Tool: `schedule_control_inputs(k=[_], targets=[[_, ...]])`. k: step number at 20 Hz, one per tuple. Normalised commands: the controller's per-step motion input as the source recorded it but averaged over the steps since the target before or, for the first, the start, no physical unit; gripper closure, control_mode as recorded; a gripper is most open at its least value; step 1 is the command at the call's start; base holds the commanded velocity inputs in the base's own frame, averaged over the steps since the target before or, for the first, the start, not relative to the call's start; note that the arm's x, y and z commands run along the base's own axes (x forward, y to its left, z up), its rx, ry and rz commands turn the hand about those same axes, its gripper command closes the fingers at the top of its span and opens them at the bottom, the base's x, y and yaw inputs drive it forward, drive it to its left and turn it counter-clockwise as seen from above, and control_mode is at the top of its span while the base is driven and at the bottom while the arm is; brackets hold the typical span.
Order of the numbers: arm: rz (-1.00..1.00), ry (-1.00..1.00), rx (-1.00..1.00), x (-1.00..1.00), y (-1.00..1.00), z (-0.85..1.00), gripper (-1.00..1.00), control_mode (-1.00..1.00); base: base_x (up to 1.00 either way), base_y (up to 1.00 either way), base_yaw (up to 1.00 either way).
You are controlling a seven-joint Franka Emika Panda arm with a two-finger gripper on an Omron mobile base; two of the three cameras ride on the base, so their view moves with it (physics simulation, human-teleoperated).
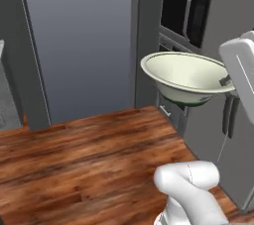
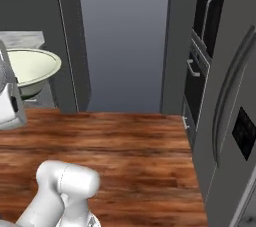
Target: Move the bowls from the cabinet to the plates on the dining table.
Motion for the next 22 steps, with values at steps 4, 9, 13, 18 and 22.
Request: schedule_control_inputs(k=[4,9,13,18,22], targets=[[0.0,0.0,0.0,0.0,0.0,0.0,1.0,1.0,1.0,0.05,0.0],[0.0,0.0,0.0,0.0,0.0,0.0,1.0,1.0,1.0,0.12,0.0],[0.0,0.0,0.0,0.0,0.0,0.0,1.0,1.0,1.0,0.1,0.01],[0.0,0.0,0.0,0.0,0.0,0.0,1.0,1.0,1.0,0.06,0.03],[0.0,0.0,0.0,0.0,0.0,0.0,1.0,1.0,1.0,0.04,0.1]])
